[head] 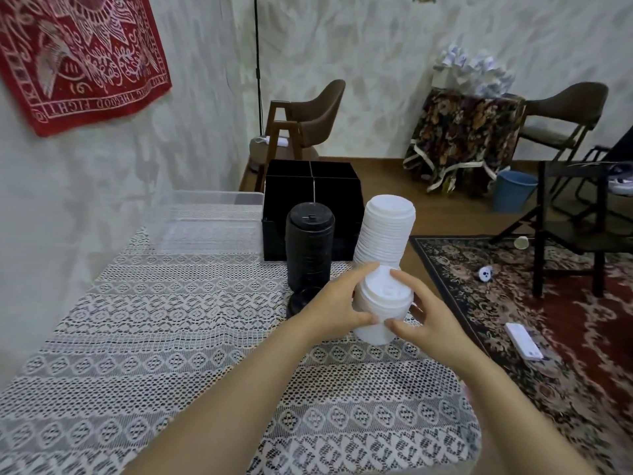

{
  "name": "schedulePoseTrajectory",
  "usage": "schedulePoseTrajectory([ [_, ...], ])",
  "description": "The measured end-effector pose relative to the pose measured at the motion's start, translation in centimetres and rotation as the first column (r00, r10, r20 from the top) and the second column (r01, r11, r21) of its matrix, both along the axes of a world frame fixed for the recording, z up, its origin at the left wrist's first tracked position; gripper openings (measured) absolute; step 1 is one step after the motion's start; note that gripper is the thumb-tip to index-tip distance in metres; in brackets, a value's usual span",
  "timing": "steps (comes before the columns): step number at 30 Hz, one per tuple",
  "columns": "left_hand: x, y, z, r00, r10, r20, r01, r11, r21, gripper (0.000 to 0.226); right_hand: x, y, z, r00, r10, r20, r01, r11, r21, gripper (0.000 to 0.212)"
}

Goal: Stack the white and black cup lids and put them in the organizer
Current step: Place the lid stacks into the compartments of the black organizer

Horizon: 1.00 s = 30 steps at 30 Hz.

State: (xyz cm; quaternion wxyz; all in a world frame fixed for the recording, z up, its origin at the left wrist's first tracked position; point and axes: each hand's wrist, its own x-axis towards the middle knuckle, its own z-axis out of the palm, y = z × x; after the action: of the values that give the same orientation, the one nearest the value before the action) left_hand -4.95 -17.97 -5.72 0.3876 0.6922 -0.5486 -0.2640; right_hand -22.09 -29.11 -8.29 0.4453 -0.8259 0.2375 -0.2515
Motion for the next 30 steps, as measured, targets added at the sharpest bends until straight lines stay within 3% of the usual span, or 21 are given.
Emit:
schedulePoseTrajectory([
  [11,-0.6,0.1,-0.3,0.997,0.036,-0.063,-0.036,0.999,-0.007,0.079,1.0,1.7,-0.2,0.993,-0.076,0.095,0.074,0.997,0.024,0.067],
  [30,-1.3,0.1,-0.5,0.99,0.078,-0.116,-0.078,0.997,0.007,0.073,1.1,1.8,-1.2,0.988,-0.116,0.101,0.107,0.99,0.093,0.065],
])
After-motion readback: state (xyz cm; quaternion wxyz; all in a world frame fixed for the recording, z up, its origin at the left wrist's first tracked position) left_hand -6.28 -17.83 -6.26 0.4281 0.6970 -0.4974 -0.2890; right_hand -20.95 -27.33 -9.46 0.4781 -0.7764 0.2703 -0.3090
